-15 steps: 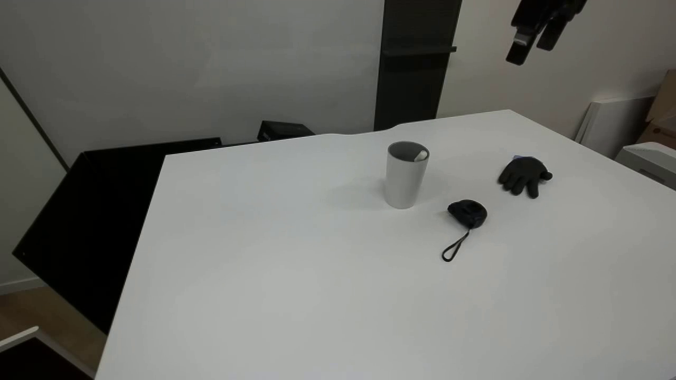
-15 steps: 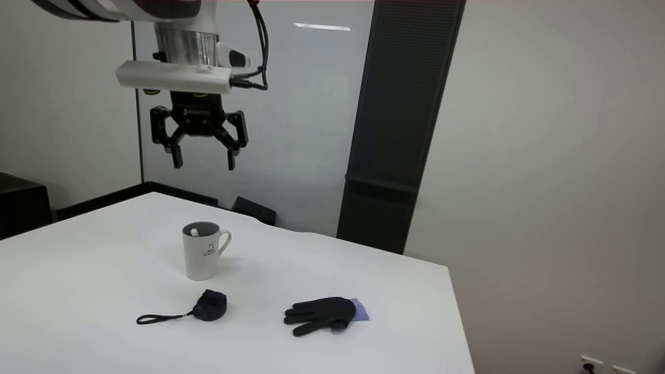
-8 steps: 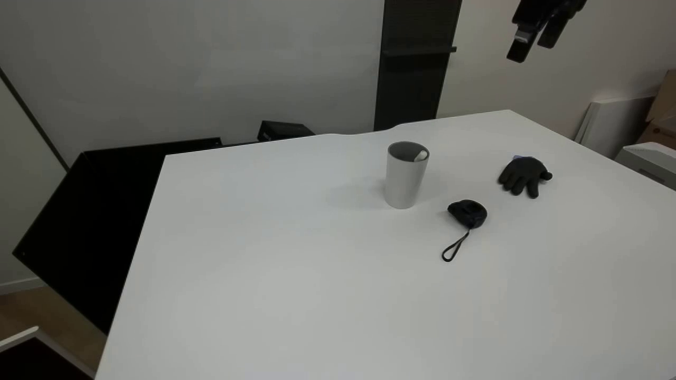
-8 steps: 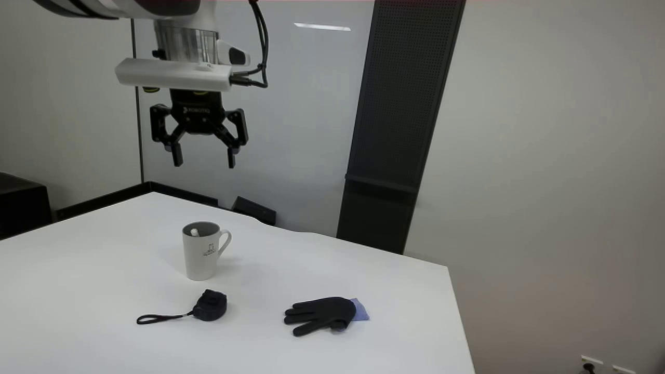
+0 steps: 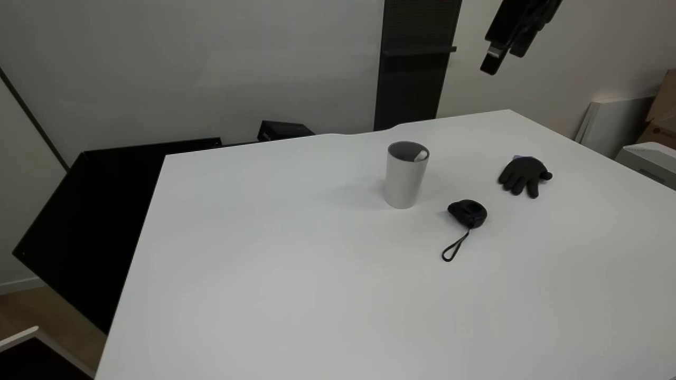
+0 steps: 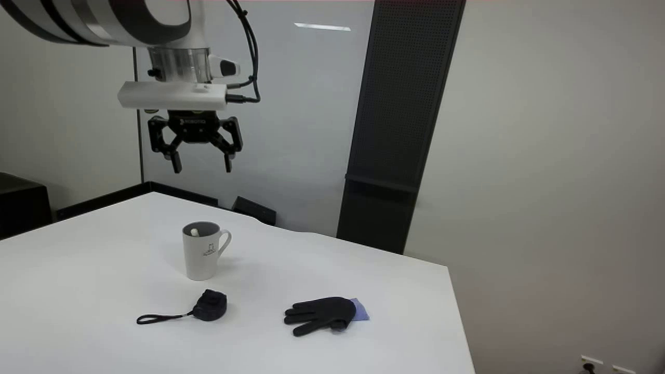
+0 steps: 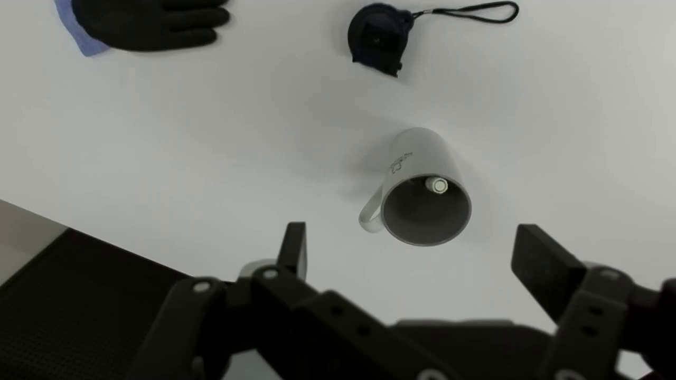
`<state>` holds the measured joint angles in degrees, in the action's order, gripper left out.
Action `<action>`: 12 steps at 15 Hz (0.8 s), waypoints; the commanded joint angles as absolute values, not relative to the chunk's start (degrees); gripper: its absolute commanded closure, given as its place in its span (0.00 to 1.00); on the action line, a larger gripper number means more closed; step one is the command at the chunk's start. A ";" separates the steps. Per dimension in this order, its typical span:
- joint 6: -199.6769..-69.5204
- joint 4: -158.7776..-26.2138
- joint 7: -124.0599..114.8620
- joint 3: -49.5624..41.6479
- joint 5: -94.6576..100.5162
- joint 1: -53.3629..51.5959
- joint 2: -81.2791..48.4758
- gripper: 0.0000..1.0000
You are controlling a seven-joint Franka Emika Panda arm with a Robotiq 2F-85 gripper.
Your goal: Take the black marker out of the mug and place it on the table
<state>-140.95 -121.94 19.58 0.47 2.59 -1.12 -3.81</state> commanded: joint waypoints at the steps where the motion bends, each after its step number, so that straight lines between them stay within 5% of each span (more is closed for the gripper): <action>1: -148.71 -121.76 20.99 1.92 3.88 -1.59 -7.77 0.00; 12: -157.55 -117.94 21.33 4.97 3.96 -0.90 -19.99 0.00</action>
